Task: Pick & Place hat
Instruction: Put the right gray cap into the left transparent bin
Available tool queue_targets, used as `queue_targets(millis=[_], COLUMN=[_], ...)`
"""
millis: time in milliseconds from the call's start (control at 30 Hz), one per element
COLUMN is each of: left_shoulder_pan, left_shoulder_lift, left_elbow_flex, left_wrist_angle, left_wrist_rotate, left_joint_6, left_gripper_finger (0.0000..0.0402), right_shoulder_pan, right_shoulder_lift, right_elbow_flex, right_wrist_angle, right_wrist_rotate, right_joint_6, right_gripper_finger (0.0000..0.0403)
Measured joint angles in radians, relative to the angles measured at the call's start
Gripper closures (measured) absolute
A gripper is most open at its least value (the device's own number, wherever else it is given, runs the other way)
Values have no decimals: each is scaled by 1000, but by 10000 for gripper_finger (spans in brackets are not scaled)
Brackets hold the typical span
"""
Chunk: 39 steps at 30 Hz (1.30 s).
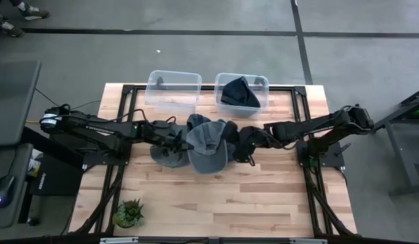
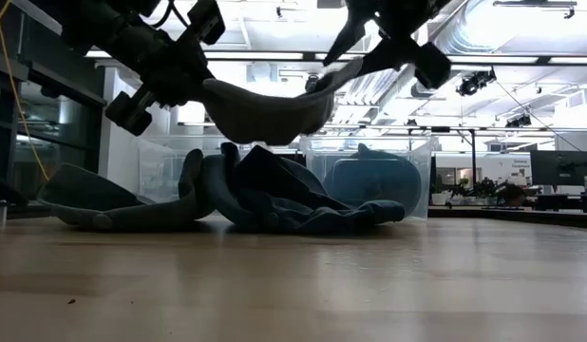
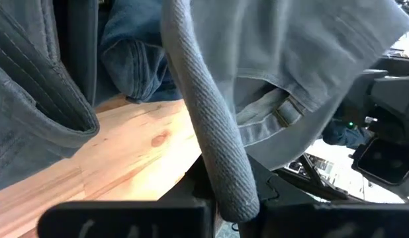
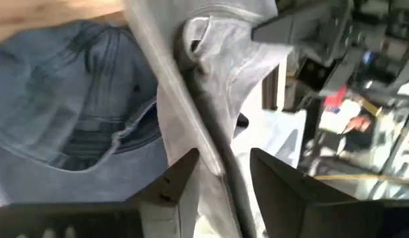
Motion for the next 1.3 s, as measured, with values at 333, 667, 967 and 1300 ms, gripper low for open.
queue_targets(millis=[333,667,967,1300], left_shoulder_pan=[0,0,0,0], left_shoulder_lift=[0,0,0,0], left_elbow_flex=[0,0,33,156], left_wrist_angle=[8,109,164,39], left_wrist_rotate=[-15,-53,-51,-124], left_joint_6=[26,148,274,461], left_gripper_finger=[384,384,384,384], right_shoulder_pan=[0,0,0,0], right_shoulder_lift=[-16,-152,-304,-429], right_elbow_flex=[-4,-4,-4,-4], right_wrist_angle=[-257,-413,-504,-552], right_wrist_rotate=[66,92,3,-137], right_joint_6=[304,707,1172,1553], right_gripper_finger=[268,267,267,268])
